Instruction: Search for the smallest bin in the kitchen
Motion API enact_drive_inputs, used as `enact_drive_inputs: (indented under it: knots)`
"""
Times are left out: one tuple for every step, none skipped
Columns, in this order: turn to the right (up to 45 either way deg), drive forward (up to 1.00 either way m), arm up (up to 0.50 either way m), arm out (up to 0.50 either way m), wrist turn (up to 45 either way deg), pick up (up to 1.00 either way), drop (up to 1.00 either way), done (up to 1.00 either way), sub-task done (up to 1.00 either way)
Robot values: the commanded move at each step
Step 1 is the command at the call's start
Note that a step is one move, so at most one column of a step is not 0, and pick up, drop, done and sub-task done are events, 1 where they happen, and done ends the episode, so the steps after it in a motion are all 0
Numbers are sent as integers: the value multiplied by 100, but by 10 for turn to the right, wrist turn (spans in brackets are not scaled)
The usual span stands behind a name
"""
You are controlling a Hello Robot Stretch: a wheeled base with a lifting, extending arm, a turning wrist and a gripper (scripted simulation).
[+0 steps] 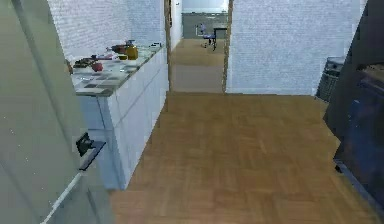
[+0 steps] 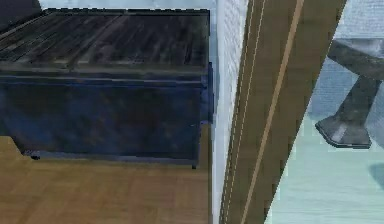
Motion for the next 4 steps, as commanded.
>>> enact_drive_inputs:
  knots:
    - [450, 0, 0, 0, 0, 0, 0, 0, 0]
    - [210, 0, 0, 0, 0, 0, 0, 0, 0]
    - [0, 50, 0, 0, 0, 0, 0, 0, 0]
    - [-450, 0, 0, 0, 0, 0, 0, 0, 0]
